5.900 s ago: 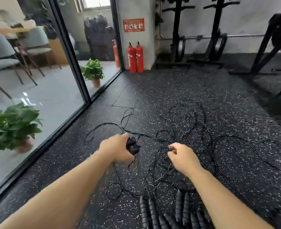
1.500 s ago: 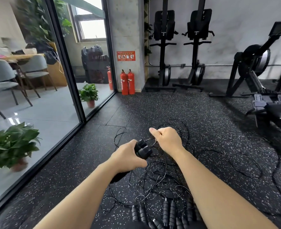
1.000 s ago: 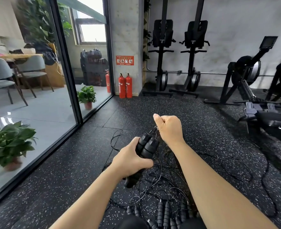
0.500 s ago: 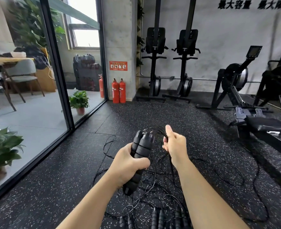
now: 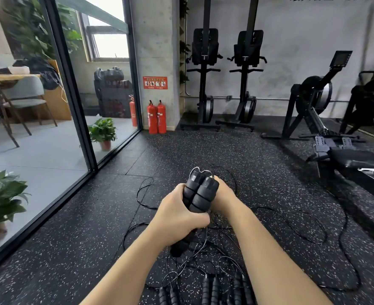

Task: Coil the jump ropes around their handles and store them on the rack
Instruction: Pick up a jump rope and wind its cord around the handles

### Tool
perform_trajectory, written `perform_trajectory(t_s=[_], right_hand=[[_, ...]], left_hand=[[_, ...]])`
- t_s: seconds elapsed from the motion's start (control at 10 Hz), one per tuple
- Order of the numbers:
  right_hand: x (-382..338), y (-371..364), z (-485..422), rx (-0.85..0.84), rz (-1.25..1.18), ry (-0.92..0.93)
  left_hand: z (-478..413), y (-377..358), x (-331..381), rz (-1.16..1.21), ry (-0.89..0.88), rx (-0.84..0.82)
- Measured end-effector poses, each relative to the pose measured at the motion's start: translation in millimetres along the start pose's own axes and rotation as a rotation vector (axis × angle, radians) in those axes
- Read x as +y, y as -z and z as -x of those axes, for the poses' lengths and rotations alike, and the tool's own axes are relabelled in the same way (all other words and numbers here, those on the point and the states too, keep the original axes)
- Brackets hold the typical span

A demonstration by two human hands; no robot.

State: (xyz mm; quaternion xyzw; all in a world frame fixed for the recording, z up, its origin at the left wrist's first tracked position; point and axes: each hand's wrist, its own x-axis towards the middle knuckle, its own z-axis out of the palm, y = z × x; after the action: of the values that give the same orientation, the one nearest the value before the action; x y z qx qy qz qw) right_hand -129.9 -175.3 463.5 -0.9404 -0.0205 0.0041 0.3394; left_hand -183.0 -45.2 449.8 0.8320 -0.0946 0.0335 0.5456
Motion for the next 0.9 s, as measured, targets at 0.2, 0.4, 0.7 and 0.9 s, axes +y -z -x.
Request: perform_trajectory(t_s=[0.2, 0.4, 0.7, 0.9], right_hand=[[12, 4, -3, -0.088, 0.151, 0.038], [25, 23, 14, 0.129, 0.273, 0.102], [-6, 38, 27, 0.349, 0.504, 0.328], [-44, 45, 23, 0.404, 0.626, 0.532]], left_hand=[[-12, 0, -8, -0.032, 0.108, 0.034], [-28, 29, -14, -0.443, 0.182, 0.105], [-36, 51, -14, -1.15, 0.008, 0.158], [-30, 47, -8, -1.406, -0.239, -0.019]])
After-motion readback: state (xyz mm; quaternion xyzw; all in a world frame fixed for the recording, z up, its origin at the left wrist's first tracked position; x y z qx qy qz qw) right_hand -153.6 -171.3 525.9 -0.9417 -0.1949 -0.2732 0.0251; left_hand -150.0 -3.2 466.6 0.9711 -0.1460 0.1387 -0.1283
